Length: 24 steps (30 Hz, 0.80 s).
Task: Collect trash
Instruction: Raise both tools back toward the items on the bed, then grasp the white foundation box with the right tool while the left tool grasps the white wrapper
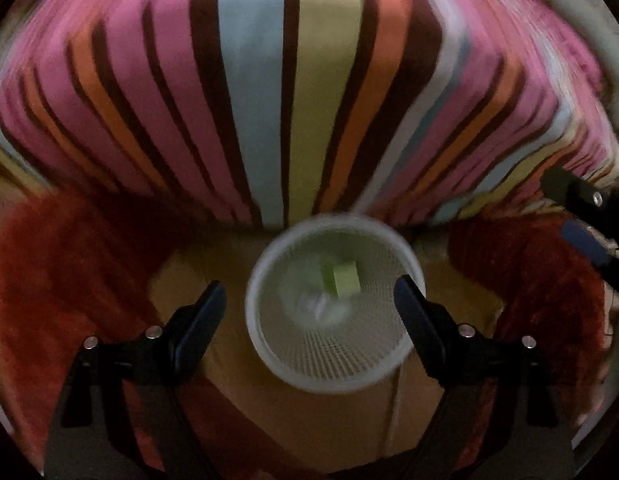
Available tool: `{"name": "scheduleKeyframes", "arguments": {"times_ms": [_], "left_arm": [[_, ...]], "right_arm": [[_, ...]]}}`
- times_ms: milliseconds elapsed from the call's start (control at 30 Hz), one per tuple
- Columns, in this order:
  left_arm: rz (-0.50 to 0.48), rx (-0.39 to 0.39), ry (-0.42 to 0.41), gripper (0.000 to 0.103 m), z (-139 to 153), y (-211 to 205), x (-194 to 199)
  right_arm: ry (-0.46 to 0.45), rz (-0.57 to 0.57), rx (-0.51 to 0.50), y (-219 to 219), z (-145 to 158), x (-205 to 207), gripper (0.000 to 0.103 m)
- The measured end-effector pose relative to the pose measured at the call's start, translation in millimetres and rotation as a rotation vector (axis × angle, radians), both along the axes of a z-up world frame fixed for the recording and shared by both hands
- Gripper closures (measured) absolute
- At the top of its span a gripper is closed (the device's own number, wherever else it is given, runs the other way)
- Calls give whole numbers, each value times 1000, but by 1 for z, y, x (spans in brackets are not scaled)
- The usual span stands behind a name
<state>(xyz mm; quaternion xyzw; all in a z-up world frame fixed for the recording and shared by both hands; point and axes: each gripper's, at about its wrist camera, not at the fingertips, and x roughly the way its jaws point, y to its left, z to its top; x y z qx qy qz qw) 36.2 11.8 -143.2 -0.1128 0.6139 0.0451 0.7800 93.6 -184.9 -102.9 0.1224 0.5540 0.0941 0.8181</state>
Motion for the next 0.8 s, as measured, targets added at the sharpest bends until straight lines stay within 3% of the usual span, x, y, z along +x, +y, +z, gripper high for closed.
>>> {"name": "scheduleKeyframes", "arguments": {"times_ms": [167, 267, 400, 800], "left_arm": [[2, 130, -196, 19, 50, 11, 9], [7, 154, -271, 19, 68, 18, 21], [25, 150, -325, 19, 85, 28, 38], [60, 113, -373, 19, 107, 52, 88]], "right_arm": [[-293, 53, -92, 11, 55, 2, 11], [-374, 79, -77, 20, 71, 9, 11], [-429, 112, -96, 30, 75, 18, 11], [-420, 183, -90, 56, 80, 46, 11]]}}
